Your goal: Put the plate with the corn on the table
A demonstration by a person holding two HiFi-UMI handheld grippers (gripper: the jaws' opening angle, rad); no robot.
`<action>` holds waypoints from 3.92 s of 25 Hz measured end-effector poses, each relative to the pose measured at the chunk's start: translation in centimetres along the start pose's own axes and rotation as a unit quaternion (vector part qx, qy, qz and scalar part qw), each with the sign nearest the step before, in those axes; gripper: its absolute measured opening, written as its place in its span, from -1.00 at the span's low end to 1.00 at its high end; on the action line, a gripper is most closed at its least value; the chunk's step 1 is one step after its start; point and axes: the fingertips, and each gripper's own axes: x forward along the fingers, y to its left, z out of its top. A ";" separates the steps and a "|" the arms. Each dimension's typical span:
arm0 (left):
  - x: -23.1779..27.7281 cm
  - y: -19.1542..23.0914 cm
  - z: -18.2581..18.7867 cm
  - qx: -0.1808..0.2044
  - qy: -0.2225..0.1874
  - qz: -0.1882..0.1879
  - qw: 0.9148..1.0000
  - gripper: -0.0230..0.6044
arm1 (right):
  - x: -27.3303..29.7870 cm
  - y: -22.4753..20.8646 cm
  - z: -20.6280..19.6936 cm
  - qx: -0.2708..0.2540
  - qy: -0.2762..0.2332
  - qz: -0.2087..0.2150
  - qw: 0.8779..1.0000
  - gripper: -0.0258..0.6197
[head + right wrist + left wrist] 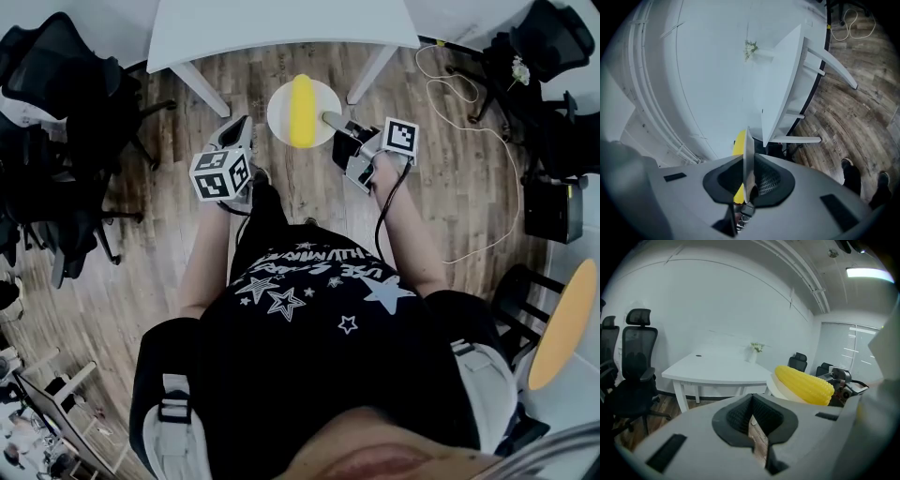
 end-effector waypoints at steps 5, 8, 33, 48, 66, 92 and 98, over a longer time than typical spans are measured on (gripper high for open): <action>2.9 3.1 2.4 0.005 -0.002 -0.011 1.000 -0.91 | 3.6 0.2 2.6 -0.007 -0.012 0.007 1.000 -0.80; 4.7 5.9 4.1 0.010 0.000 -0.017 1.000 -0.91 | 7.1 0.6 4.5 -0.007 -0.020 0.020 1.000 -0.80; 13.0 26.2 13.3 -0.013 -0.015 -0.037 0.999 -0.91 | 29.8 2.0 12.9 -0.025 -0.040 0.012 0.999 -0.80; 17.5 31.8 16.9 -0.035 -0.033 0.009 0.999 -0.91 | 38.2 0.8 19.6 -0.023 0.016 0.031 0.999 -0.80; 29.3 37.9 22.5 -0.064 -0.016 0.086 0.994 -0.91 | 48.6 -1.4 32.9 -0.028 0.097 0.030 0.994 -0.79; 35.5 46.2 24.3 -0.093 0.027 0.121 0.988 -0.91 | 59.8 -5.0 37.9 -0.008 0.101 0.006 0.995 -0.78; 37.0 49.0 24.4 -0.081 0.048 0.100 0.991 -0.91 | 61.9 -6.4 37.9 -0.006 0.083 -0.012 0.996 -0.78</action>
